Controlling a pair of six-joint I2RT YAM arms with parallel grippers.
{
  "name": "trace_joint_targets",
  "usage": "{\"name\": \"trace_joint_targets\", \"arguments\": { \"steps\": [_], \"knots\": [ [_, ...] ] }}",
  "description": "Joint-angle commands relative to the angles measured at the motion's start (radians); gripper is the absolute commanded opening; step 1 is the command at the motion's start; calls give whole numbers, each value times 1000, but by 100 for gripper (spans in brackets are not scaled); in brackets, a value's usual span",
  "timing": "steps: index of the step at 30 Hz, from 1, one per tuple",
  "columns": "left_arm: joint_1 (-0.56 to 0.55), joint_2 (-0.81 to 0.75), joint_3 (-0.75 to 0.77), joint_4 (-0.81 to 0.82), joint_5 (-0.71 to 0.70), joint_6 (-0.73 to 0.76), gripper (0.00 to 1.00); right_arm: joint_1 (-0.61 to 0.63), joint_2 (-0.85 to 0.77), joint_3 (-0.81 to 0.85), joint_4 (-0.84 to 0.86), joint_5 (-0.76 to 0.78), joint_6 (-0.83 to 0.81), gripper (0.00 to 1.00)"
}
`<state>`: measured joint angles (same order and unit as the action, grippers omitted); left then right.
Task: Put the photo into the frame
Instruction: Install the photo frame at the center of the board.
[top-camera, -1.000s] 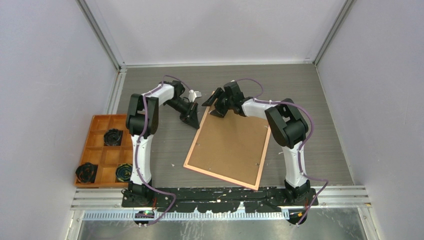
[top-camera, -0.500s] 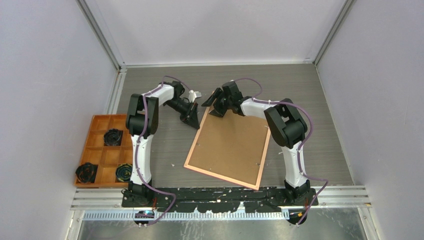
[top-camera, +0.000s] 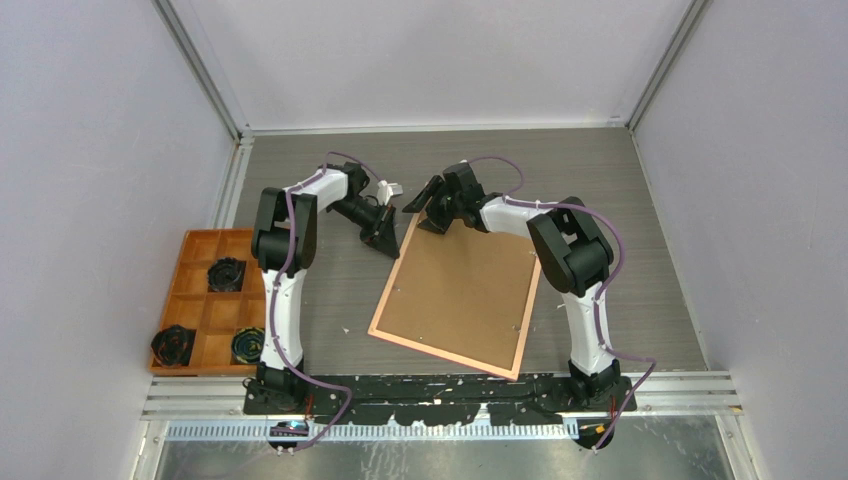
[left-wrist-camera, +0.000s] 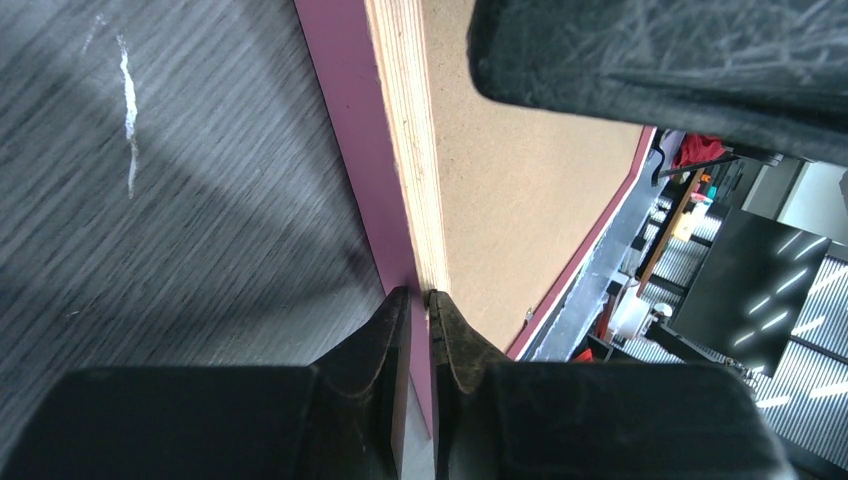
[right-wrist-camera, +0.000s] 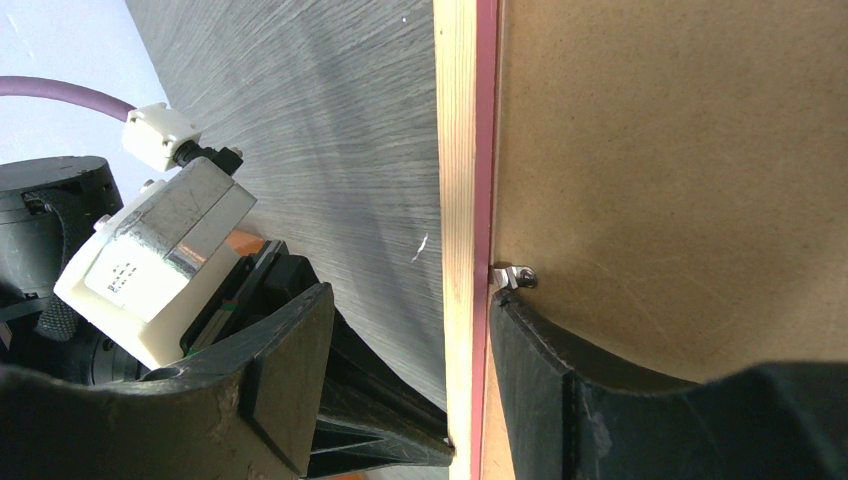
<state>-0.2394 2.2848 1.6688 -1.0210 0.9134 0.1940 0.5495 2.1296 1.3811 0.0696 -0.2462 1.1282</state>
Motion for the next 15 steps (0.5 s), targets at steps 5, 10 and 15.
{"name": "trace_joint_targets", "arguments": {
  "steps": [5, 10, 15],
  "knots": [
    [-16, -32, -46, 7, -8, 30, 12, 4, 16, 22, 61, 59, 0, 63],
    [-3, -58, -47, -25, -10, 58, 14, -2, -65, 14, 66, 13, -7, 69],
    [49, -120, -40, -96, -27, 120, 21, -61, -265, -78, -2, -1, -34, 90]
  ]
}}
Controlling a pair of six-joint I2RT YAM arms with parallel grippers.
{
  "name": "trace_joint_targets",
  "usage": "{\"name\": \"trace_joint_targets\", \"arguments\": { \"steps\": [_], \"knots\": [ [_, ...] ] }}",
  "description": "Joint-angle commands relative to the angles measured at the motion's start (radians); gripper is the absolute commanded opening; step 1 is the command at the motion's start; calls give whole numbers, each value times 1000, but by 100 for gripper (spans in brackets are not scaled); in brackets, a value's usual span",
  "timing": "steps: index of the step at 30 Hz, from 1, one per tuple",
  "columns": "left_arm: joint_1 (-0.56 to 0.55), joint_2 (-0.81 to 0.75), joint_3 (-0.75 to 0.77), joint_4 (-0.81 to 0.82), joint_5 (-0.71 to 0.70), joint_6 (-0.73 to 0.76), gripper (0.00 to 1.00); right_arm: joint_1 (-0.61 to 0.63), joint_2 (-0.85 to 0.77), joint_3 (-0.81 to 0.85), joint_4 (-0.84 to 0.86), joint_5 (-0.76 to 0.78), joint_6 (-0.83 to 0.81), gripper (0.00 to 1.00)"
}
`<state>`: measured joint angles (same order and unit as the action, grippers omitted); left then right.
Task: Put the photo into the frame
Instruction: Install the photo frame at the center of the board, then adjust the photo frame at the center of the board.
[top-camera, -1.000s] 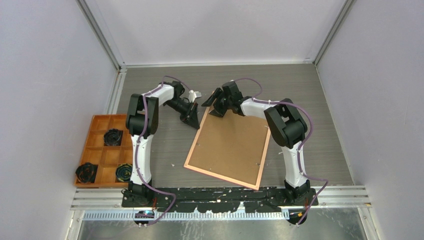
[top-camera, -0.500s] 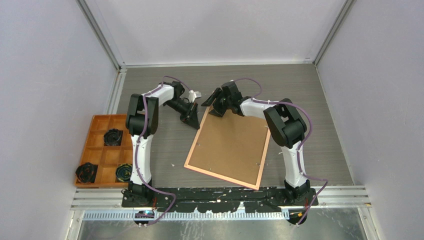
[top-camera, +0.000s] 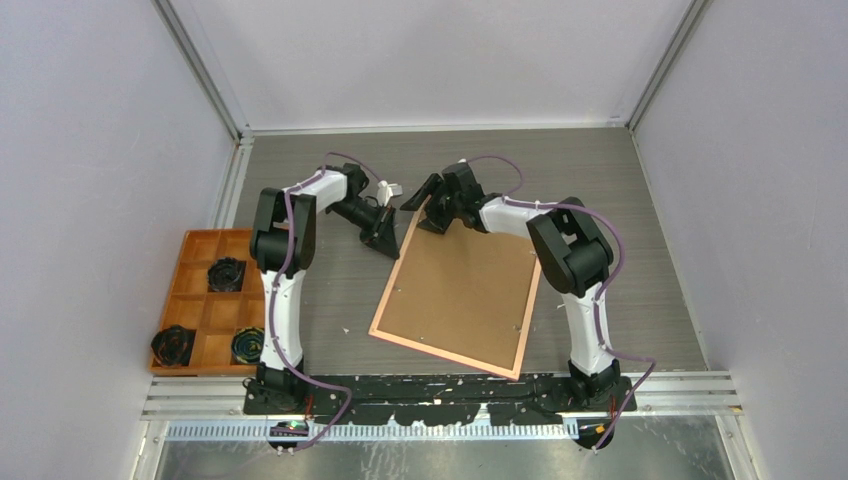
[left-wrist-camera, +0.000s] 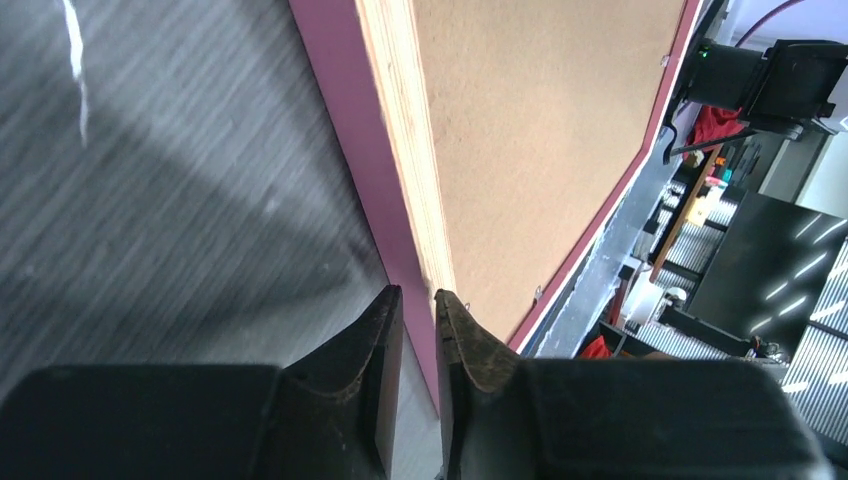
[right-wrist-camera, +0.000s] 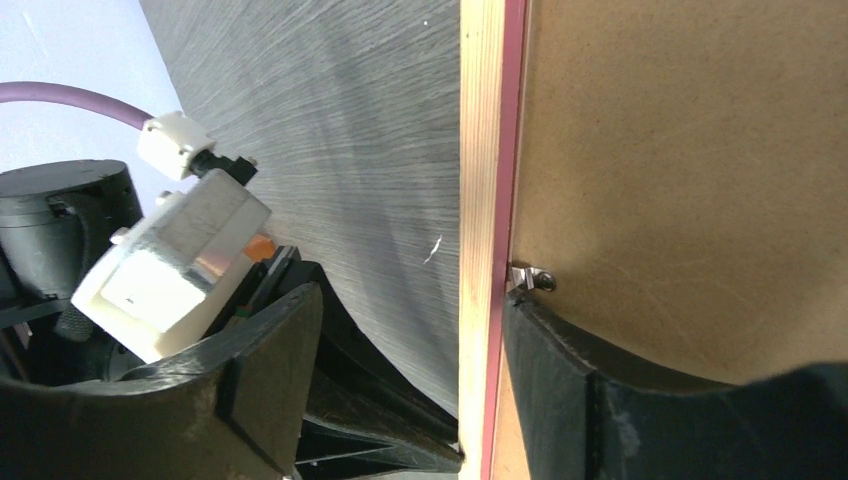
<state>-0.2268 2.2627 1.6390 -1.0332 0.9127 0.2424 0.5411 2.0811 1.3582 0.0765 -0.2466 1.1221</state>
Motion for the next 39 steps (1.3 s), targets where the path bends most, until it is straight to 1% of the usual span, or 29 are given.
{"name": "trace_joint_targets", "arguments": {
  "steps": [1, 3, 4, 7, 8, 10, 13, 15, 20, 22, 26, 29, 32, 34, 37, 39],
  "knots": [
    [47, -111, -15, -92, -37, 81, 22, -84, -266, -90, -21, 0, -31, 98],
    [58, -138, -40, -90, -72, 97, 22, -141, -376, -171, -64, 24, -51, 100],
    [58, -151, -61, -78, -95, 102, 22, -167, -429, -210, -119, 44, -59, 100],
    [55, -189, -140, -33, -146, 101, 23, -302, -604, -315, -274, 133, -116, 100],
    [51, -201, -162, -23, -155, 99, 23, -342, -638, -344, -326, 173, -141, 100],
    [38, -232, -227, 10, -187, 95, 23, -426, -733, -405, -393, 231, -175, 100],
    [-7, -273, -302, 54, -257, 100, 22, -523, -804, -482, -448, 325, -219, 100],
    [-38, -293, -341, 77, -299, 103, 22, -588, -807, -515, -443, 313, -225, 100],
    [-91, -332, -402, 106, -358, 107, 21, -606, -720, -540, -397, 282, -223, 100],
    [-105, -351, -418, 109, -359, 108, 21, -606, -672, -545, -357, 241, -205, 100],
    [-147, -366, -437, 114, -356, 99, 19, -597, -551, -538, -256, 101, -128, 100],
    [-189, -360, -431, 118, -346, 83, 19, -563, -468, -494, -236, 83, -108, 100],
    [-230, -341, -413, 126, -341, 57, 19, -541, -386, -425, -219, 49, -84, 100],
    [-254, -317, -388, 127, -331, 42, 19, -487, -324, -346, -209, 31, -68, 100],
    [-272, -273, -327, 127, -316, 13, 19, -422, -202, -181, -224, -14, -40, 100],
    [-275, -229, -269, 122, -308, -13, 19, -381, -106, -35, -242, -55, -28, 100]
  ]
}}
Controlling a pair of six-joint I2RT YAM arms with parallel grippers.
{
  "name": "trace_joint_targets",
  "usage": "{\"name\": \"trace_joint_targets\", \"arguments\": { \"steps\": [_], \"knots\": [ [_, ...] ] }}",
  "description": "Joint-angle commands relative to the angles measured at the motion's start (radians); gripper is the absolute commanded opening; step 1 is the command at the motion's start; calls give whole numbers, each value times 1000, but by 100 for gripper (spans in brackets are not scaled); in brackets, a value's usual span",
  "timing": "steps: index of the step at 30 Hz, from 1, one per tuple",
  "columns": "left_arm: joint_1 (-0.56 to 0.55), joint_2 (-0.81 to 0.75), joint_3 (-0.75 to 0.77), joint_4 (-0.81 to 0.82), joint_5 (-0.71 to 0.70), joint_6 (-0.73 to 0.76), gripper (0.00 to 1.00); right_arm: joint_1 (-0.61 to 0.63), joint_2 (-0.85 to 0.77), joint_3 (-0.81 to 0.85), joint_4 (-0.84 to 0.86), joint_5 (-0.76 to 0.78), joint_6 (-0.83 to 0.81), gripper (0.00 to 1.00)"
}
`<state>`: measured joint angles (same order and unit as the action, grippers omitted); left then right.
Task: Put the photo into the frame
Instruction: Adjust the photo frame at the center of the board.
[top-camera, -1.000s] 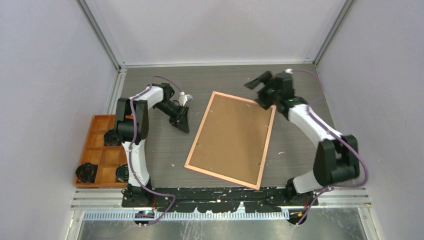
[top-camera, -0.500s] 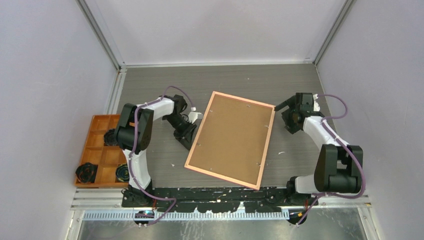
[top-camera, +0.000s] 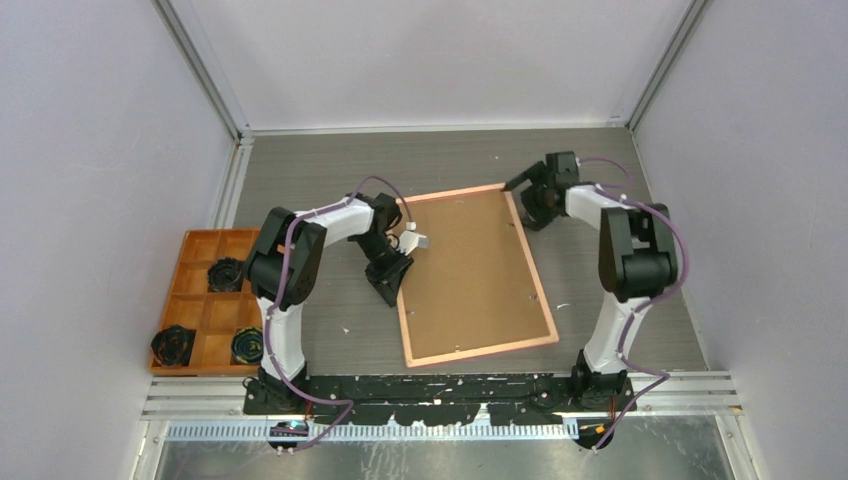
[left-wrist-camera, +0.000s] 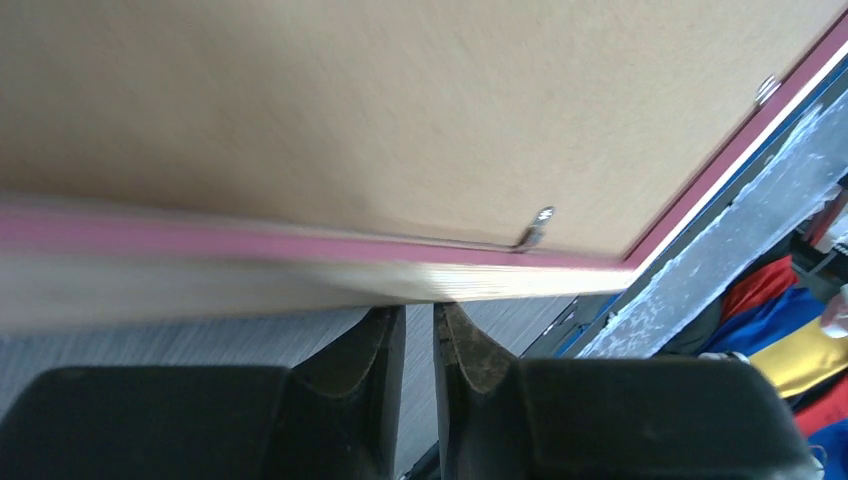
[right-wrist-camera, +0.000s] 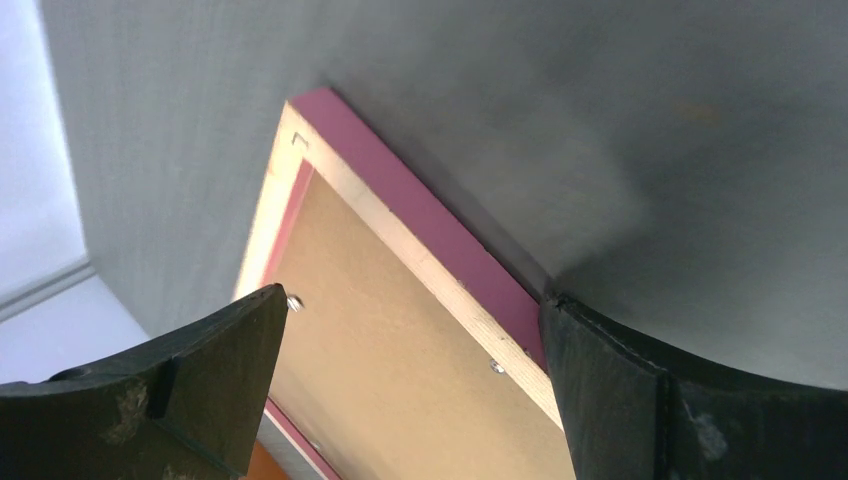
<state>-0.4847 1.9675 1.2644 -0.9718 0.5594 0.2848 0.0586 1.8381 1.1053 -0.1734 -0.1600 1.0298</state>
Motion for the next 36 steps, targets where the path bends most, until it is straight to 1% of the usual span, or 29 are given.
{"name": "trace_joint_targets", "arguments": {
  "steps": [1, 2, 4, 6, 9, 11, 16, 18, 20, 23, 25, 27, 29, 31, 33, 34, 36],
  "knots": [
    [-18, 86, 134, 60, 48, -69, 19, 123, 186, 299, -24, -157, 62, 100],
    [-20, 106, 171, 60, 50, -83, 19, 144, 255, 388, -59, -164, 51, 100],
    [-31, 138, 209, 65, 51, -110, 19, 179, 344, 543, -124, -171, 32, 100],
    [-54, 161, 245, 73, 48, -131, 19, 204, 435, 671, -170, -201, 26, 100],
    [-107, 188, 281, 66, 58, -137, 19, 234, 523, 788, -217, -257, 18, 100],
    [-157, 195, 281, 60, 77, -132, 20, 248, 543, 802, -221, -291, 5, 100],
    [-286, 171, 238, 31, 168, -84, 23, 261, 531, 728, -156, -412, -9, 100],
    [-316, 160, 237, -11, 211, -40, 24, 261, 527, 730, -179, -434, -45, 100],
    [-326, 146, 241, -69, 268, 21, 27, 260, 529, 763, -238, -433, -105, 100],
    [-317, 108, 253, -165, 276, 102, 30, 260, 532, 836, -336, -403, -179, 100],
    [-285, 61, 252, -216, 275, 149, 32, 256, 511, 876, -387, -348, -228, 100],
    [-230, 13, 260, -294, 276, 199, 34, 246, 480, 903, -425, -298, -261, 100],
    [-158, -30, 282, -362, 272, 245, 35, 232, 439, 903, -449, -230, -286, 100],
    [-66, -68, 310, -402, 261, 268, 35, 220, 386, 870, -443, -169, -289, 100],
    [45, -93, 342, -401, 253, 264, 34, 213, 327, 819, -435, -88, -290, 100],
    [103, -96, 349, -372, 236, 247, 34, 214, 297, 793, -431, -66, -288, 100],
    [205, -73, 366, -295, 198, 157, 31, 210, 239, 733, -433, -2, -277, 100]
  ]
}}
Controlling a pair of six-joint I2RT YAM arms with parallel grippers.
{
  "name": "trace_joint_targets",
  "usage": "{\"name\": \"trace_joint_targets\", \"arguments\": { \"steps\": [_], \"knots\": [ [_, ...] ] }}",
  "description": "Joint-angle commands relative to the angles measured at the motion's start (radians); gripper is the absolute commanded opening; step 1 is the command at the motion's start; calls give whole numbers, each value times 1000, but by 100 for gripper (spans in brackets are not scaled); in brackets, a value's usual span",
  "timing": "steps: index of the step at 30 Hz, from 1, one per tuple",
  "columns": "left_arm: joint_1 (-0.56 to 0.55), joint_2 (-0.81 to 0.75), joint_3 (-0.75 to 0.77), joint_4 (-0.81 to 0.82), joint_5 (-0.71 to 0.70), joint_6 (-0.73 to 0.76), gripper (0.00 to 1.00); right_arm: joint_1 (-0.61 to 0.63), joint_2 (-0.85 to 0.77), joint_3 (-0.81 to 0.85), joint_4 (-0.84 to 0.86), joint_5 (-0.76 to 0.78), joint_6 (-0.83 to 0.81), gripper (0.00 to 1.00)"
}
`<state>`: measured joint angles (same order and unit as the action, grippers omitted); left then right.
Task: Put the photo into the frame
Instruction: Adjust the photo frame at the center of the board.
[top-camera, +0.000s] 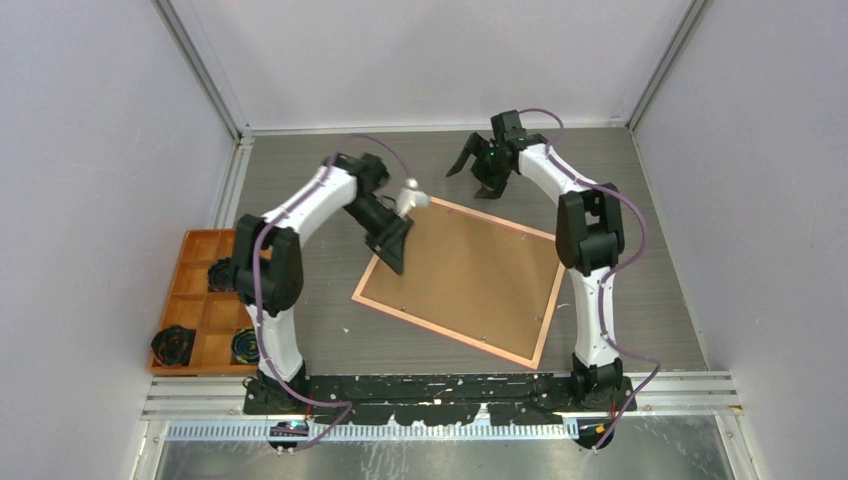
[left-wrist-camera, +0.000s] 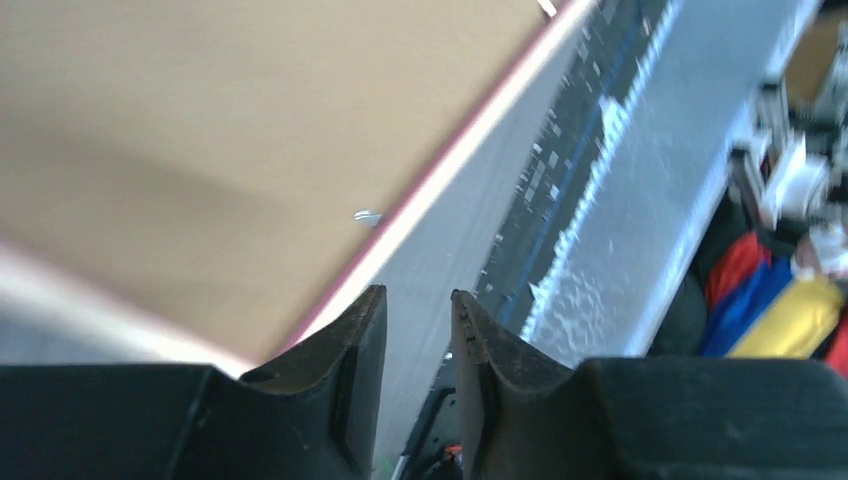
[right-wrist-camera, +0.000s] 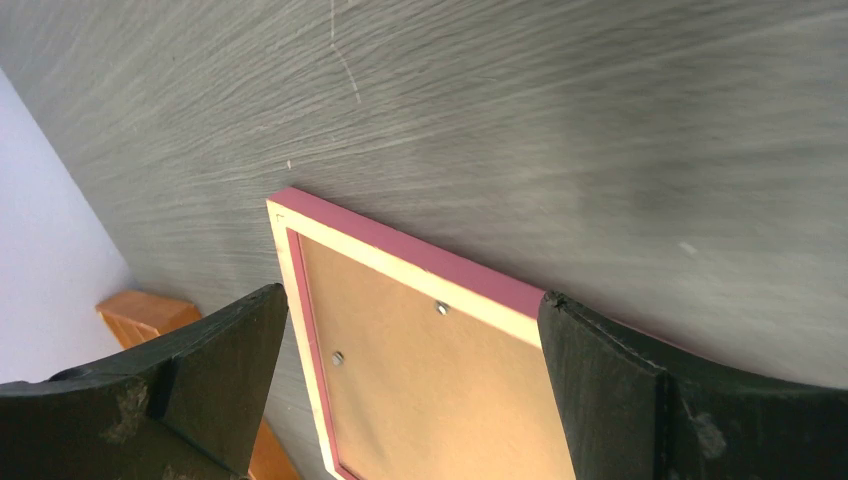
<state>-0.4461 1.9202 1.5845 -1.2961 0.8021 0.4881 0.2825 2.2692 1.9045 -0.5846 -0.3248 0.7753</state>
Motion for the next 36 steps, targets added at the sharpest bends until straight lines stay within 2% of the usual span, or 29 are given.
{"name": "trace_joint_targets", "arguments": {
  "steps": [1, 3, 8, 13, 18, 21, 26, 36],
  "knots": [
    [207, -9, 51, 62, -59, -74, 30, -18, -223, -105, -22, 184, -14, 100],
    [275, 26, 48, 122, -92, -122, 27, -33, -306, -208, -5, 217, 13, 100],
    [335, 91, -14, 223, -131, -165, 24, -105, -574, -536, 41, 272, 63, 100],
    [348, 132, -64, 255, -81, -170, 21, -192, -828, -841, 22, 313, 61, 100],
    [348, 155, -104, 308, -123, -193, 15, -268, -995, -1082, 68, 260, 46, 100],
    [347, 141, -138, 330, -128, -191, 14, -317, -1030, -1165, 95, 224, 43, 100],
    [337, 131, -182, 331, -123, -172, 13, -331, -1014, -1245, 201, 159, 80, 100],
    [279, 84, -277, 320, -99, -141, 13, -339, -859, -1205, 310, 100, 53, 100]
  ]
}}
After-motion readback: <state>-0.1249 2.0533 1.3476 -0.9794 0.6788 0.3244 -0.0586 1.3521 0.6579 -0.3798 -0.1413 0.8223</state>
